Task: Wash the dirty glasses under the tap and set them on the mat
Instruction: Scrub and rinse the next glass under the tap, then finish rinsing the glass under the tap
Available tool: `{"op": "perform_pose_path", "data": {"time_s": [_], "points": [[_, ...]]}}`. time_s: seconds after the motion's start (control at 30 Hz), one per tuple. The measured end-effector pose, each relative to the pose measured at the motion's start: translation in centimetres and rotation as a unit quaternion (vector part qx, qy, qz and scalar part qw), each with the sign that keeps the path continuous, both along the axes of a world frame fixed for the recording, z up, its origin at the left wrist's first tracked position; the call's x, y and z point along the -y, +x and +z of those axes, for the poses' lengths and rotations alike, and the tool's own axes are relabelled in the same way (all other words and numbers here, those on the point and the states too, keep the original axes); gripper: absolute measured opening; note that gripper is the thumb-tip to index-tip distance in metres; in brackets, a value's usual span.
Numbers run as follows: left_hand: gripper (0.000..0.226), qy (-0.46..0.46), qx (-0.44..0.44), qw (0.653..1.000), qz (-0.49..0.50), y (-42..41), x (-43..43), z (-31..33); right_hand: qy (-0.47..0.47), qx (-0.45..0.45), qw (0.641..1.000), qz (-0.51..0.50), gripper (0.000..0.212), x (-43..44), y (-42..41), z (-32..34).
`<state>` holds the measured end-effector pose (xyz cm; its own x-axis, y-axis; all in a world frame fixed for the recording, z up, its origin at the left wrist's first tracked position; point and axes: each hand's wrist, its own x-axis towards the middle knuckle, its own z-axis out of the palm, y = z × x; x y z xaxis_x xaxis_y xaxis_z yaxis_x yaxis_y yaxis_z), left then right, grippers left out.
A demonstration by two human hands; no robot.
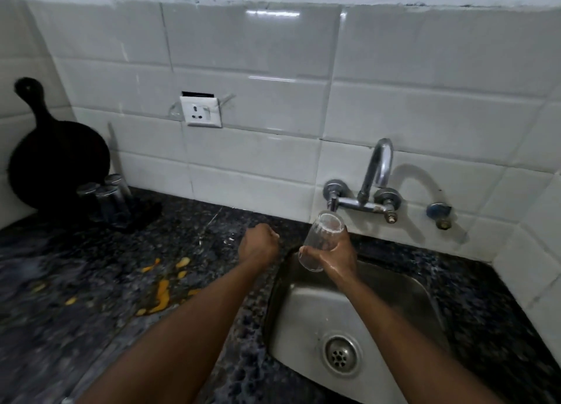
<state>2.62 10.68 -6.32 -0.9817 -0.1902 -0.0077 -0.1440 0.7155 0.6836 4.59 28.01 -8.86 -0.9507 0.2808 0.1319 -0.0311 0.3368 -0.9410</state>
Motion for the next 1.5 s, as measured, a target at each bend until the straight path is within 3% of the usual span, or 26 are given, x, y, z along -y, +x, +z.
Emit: {"op": "perform_pose_path", "data": {"time_s": [0.1, 0.2, 0.27, 0.43, 0.53, 0.63, 0.73, 0.83, 0.97, 1.03, 1.13, 1.27, 1.5], "points": [[0.029, -0.034, 0.019, 0.999, -0.025, -1.1, 3.9, -0.9, -0.033, 0.018, 0.999, 0.024, 0.083, 3.7, -3.0, 0.2], [0.022, -0.083, 0.034, 0.995, -0.033, -2.2, 8.2, -1.4, -0.04, 0.01, 0.998, 0.044, 0.077, 8.1, -6.2, 0.0], [0.018, -0.087, 0.037, 0.995, -0.014, -3.4, 12.0, -1.7, -0.033, 0.009, 0.998, 0.048, 0.082, 11.7, -8.5, -0.3], [0.04, -0.114, 0.092, 0.987, 0.072, -7.2, 22.7, -3.5, -0.044, 0.031, 0.994, 0.091, 0.079, 20.7, -13.7, -1.2], [0.048, -0.174, 0.154, 0.967, 0.101, -8.9, 28.8, -5.4, -0.038, 0.029, 0.993, 0.111, 0.079, 26.1, -17.4, -1.7], [0.075, -0.235, 0.212, 0.938, 0.141, -10.5, 34.2, -7.0, -0.02, 0.023, 0.991, 0.13, 0.075, 31.0, -20.9, -2.1], [0.134, -0.216, 0.284, 0.918, 0.176, -11.6, 38.6, -7.8, -0.008, 0.027, 0.99, 0.141, 0.079, 35.6, -24.3, -2.3], [0.163, -0.188, 0.343, 0.905, 0.168, -12.0, 40.9, -8.5, 0.003, 0.039, 0.984, 0.176, 0.084, 39.8, -27.5, -2.3], [0.158, -0.195, 0.425, 0.876, 0.116, -13.9, 41.5, -7.5, 0.026, 0.037, 0.97, 0.239, 0.092, 44.8, -31.0, -2.3], [0.142, -0.207, 0.468, 0.854, 0.095, -14.7, 41.2, -5.8, 0.047, 0.028, 0.962, 0.267, 0.091, 46.9, -32.3, -2.2], [0.113, -0.215, 0.472, 0.85, 0.092, -15.8, 41.2, -5.0, 0.059, 0.028, 0.954, 0.293, 0.099, 49.2, -33.8, -2.3], [0.142, -0.218, 0.478, 0.848, 0.069, -16.1, 41.9, -6.8, 0.101, 0.047, 0.936, 0.335, 0.097, 50.7, -34.6, -2.6], [0.147, -0.244, 0.426, 0.868, 0.069, -15.0, 42.1, -7.5, 0.129, 0.062, 0.913, 0.382, 0.096, 51.6, -34.6, -3.0]]}}
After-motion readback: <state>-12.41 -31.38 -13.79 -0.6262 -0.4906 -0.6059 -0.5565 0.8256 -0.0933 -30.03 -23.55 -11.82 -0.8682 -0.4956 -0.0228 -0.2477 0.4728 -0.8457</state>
